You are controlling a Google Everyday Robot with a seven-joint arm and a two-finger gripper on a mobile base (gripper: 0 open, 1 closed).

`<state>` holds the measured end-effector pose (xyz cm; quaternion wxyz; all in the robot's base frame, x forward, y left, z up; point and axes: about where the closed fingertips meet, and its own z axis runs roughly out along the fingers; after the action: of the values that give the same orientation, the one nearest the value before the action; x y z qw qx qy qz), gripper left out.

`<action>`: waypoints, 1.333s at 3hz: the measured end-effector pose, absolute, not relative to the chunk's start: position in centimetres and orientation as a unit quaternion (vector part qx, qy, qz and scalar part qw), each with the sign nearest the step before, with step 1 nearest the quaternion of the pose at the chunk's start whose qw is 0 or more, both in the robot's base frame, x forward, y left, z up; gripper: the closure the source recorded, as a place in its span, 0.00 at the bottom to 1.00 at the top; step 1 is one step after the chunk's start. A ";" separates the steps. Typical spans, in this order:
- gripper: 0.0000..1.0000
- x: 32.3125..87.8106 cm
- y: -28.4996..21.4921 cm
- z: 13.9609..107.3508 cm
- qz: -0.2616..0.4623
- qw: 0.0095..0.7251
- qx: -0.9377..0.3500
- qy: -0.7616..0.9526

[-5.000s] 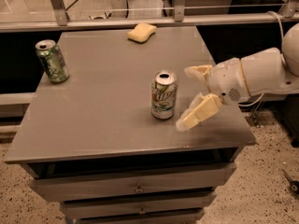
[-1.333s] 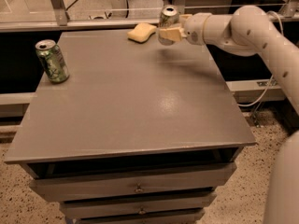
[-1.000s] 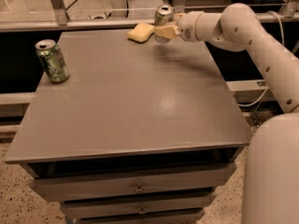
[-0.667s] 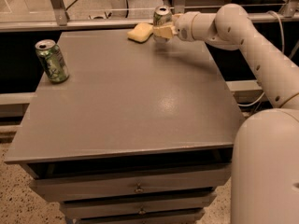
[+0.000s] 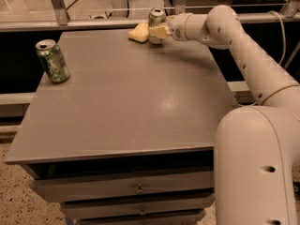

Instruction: Move 7up can near sponge

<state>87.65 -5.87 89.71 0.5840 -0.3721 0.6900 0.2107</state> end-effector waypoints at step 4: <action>0.00 85.6 -9.0 90.0 0.226 0.565 -0.377 0.698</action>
Offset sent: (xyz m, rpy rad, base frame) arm 0.0031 0.0139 -0.0188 0.0128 0.0924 0.0774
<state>85.62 -8.98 89.97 0.5653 -0.3771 0.6979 0.2262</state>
